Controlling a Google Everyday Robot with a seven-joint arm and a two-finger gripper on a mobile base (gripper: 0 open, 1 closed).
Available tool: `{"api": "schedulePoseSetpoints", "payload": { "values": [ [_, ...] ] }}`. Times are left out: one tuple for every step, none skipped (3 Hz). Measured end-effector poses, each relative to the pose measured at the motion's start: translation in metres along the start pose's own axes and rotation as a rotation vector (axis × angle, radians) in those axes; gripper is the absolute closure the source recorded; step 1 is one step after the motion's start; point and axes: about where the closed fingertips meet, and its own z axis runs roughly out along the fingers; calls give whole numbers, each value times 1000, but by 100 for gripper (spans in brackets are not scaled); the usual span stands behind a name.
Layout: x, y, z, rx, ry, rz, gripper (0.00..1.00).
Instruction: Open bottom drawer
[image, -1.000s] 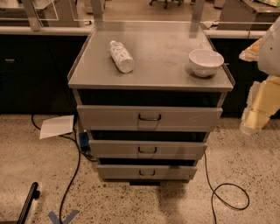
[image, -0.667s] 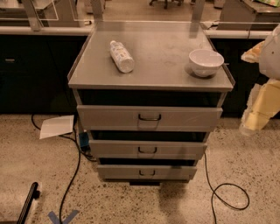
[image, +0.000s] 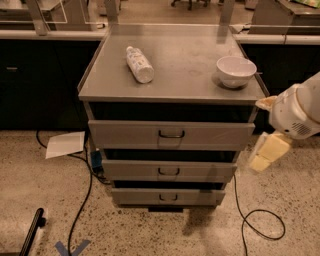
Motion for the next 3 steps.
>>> {"api": "schedulePoseSetpoints", "payload": {
  "values": [
    [10,-18,75,-8,-85,44,0],
    [10,-25,83,11,-95,52,19],
    [10,-25,82,10,-95,51,42]
  ]
}}
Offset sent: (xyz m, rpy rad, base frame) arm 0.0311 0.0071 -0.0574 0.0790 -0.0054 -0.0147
